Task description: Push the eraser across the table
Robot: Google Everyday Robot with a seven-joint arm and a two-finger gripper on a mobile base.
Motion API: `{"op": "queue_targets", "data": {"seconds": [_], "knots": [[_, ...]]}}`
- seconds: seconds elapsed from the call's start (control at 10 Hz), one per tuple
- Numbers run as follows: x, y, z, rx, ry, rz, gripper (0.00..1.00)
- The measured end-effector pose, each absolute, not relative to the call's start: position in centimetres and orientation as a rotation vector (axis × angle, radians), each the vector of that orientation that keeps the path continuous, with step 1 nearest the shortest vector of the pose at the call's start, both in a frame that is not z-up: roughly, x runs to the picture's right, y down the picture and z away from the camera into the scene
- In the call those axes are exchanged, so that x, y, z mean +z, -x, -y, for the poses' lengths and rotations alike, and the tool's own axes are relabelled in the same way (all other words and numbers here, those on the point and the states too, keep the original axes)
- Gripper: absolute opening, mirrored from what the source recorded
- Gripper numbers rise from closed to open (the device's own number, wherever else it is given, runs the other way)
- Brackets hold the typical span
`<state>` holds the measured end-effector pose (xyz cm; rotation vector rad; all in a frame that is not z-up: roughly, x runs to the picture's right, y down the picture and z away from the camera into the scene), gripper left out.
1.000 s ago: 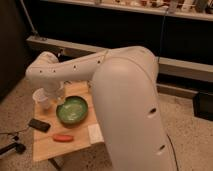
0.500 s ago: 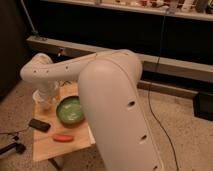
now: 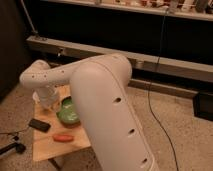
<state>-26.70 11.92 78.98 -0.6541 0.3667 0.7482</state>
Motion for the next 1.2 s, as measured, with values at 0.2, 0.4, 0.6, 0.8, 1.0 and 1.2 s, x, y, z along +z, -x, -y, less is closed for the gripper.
{"op": "queue_targets", "data": {"seconds": [0.2,0.4,0.6,0.8,1.0,1.2], "knots": [[78.9,26.4,-12.1,0.716,0.666,-0.372,0.00],[78.3,26.5,-12.4,0.680,0.675,-0.368,0.00],[77.8,26.9,-12.8,0.661,0.675,-0.366,0.00],[77.9,26.6,-12.4,0.693,0.664,-0.373,0.00],[78.0,26.4,-12.1,0.722,0.666,-0.371,0.00],[78.2,27.0,-12.6,0.725,0.682,-0.365,0.00]]}}
